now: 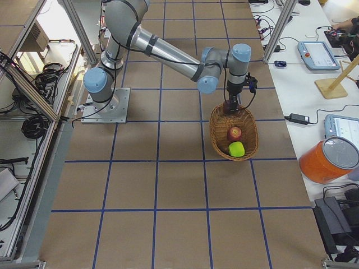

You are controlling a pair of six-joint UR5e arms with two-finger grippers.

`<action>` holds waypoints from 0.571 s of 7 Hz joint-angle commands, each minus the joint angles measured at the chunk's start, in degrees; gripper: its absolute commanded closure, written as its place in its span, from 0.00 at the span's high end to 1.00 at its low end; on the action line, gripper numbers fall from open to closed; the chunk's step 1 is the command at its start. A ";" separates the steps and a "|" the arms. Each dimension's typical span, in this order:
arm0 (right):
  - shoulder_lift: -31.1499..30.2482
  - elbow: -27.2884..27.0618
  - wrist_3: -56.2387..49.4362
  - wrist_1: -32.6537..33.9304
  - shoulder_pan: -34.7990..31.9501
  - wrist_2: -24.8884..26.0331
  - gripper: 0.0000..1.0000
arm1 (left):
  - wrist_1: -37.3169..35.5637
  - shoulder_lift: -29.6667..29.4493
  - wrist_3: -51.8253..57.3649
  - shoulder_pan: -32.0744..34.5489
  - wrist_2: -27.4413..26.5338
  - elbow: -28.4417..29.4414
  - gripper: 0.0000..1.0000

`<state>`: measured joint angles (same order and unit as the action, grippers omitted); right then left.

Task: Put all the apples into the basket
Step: 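Carry the red apple with the right gripper into the basket and open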

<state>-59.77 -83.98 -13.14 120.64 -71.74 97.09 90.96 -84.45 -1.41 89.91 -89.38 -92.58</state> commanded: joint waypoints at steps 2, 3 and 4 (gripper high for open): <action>3.08 -0.48 -1.26 0.74 0.46 -0.50 0.81 | 0.18 -0.01 0.00 0.00 0.00 0.03 1.00; 3.34 -0.48 -2.05 0.82 0.55 -0.33 1.00 | 0.18 -0.01 0.09 0.00 0.00 0.03 1.00; 3.17 -0.31 -2.84 0.21 0.63 0.11 1.00 | 0.18 -0.01 0.00 0.00 0.00 0.03 1.00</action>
<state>-56.65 -84.40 -15.05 121.30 -71.19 96.85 91.14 -84.46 -1.37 89.91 -89.38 -92.55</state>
